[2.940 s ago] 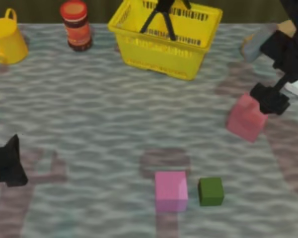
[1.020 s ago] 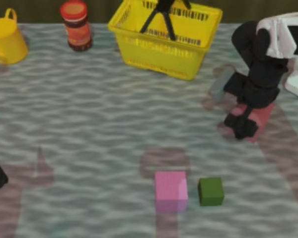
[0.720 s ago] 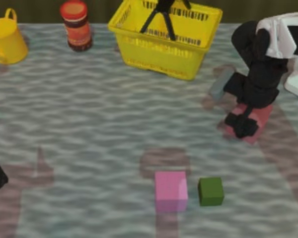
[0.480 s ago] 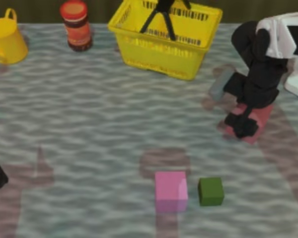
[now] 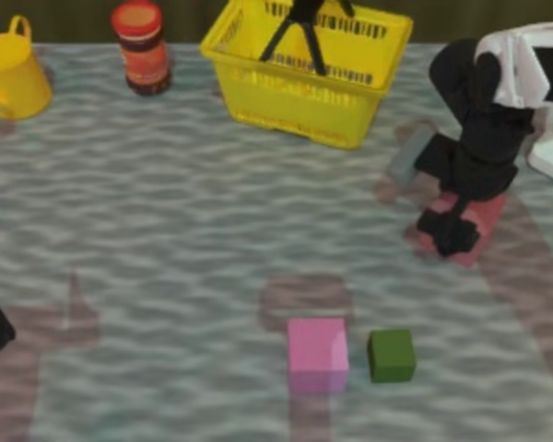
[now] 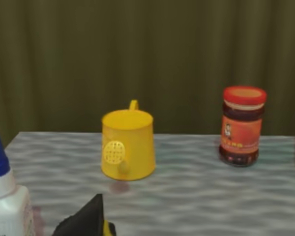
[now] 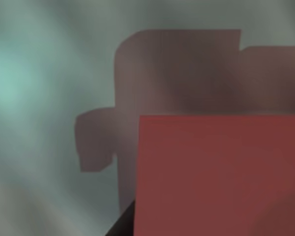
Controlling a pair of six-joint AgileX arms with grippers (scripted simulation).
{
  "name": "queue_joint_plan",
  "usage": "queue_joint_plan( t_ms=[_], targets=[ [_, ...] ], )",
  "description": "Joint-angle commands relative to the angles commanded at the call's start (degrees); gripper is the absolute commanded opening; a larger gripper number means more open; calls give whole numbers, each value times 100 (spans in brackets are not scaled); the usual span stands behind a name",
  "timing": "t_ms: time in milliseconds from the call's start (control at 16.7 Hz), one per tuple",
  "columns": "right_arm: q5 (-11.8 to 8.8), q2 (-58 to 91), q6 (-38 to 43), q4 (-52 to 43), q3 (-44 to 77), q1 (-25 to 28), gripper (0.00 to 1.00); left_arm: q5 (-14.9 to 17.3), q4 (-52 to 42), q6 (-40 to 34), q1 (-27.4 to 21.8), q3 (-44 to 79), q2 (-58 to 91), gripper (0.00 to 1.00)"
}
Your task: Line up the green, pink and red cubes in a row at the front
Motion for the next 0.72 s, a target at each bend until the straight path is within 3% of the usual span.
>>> queue_joint_plan(
  t_ms=[420, 720],
  targets=[
    [-5, -395, -10, -1203, 764, 42, 0, 0, 0, 0, 0, 0, 0, 100],
    [-6, -441, 2, -1296, 832, 17, 0, 0, 0, 0, 0, 0, 0, 100]
  ],
)
